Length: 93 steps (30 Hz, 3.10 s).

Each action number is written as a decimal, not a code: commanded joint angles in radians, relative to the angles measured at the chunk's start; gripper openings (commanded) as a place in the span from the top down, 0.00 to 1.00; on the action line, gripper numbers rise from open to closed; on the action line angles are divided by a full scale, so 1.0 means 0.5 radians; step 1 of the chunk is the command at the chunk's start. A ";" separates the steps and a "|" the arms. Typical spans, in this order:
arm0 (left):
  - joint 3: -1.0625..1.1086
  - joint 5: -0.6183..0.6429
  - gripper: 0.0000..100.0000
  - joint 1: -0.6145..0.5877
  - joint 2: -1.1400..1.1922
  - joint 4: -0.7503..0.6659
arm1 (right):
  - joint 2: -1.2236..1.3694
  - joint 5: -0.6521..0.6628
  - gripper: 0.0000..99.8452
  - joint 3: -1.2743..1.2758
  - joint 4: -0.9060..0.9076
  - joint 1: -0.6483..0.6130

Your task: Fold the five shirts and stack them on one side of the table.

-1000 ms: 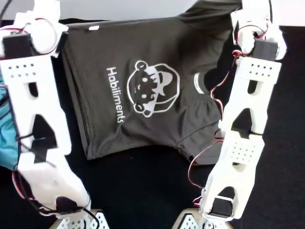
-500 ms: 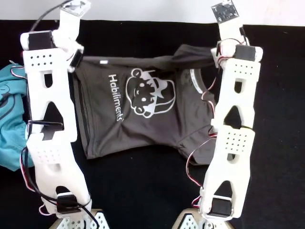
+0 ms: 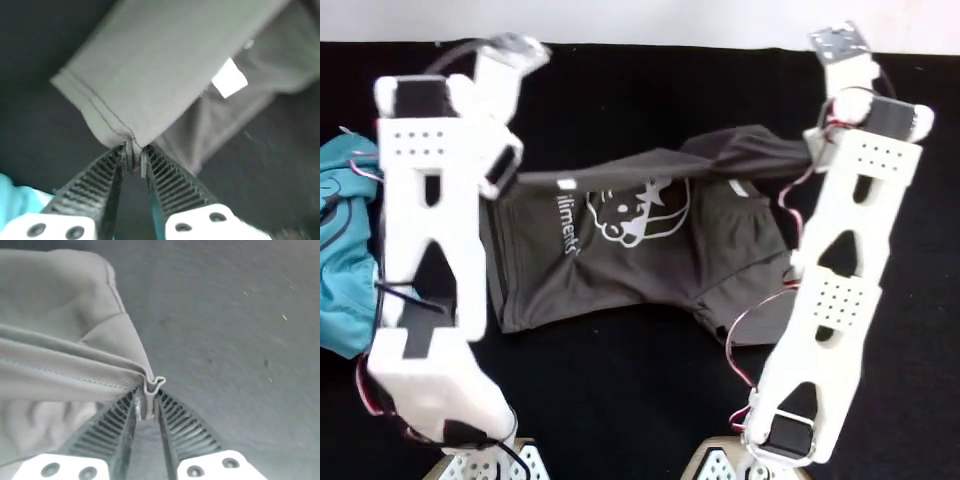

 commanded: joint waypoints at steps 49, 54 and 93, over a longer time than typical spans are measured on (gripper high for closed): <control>0.962 -0.512 0.79 -0.290 -0.649 -0.439 | -2.374 0.295 0.83 3.319 -0.480 -0.057; 0.944 -0.233 0.89 -0.078 -0.278 -0.577 | -2.395 0.181 0.85 3.251 -0.683 -0.229; -1.984 0.098 0.99 -0.354 1.763 0.034 | -0.364 -0.203 0.97 1.367 -0.517 -0.379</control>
